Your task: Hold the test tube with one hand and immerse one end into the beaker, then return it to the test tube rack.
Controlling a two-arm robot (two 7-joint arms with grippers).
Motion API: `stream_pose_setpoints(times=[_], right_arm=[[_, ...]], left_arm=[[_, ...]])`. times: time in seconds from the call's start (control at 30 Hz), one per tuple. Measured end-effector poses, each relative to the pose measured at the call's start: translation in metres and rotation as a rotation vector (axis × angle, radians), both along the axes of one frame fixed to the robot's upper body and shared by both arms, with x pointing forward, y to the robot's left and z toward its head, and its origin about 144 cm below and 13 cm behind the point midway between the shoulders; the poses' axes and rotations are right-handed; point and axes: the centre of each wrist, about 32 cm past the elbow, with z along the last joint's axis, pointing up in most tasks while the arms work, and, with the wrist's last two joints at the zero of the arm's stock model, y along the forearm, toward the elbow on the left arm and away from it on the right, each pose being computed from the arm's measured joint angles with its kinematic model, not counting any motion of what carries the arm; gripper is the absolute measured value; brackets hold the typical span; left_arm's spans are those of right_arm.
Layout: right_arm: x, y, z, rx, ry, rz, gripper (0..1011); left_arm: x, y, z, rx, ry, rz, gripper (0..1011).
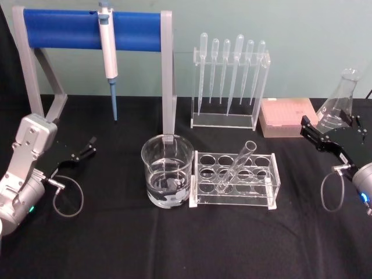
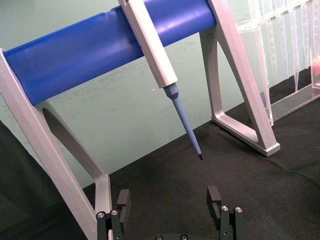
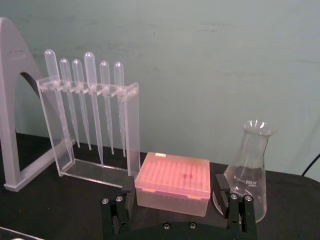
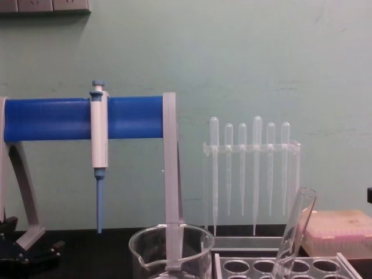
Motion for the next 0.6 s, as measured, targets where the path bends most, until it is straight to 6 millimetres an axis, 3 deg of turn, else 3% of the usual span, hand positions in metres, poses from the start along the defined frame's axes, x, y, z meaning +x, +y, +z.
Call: stream_pose_setpoints(times=[0.6], right_arm=[[0.001, 0.0003, -0.0026, 0.002, 0.019, 0.012, 1002]], left_arm=[[0.0, 0.0, 0.0, 0.0, 0.0, 0.0, 1000]])
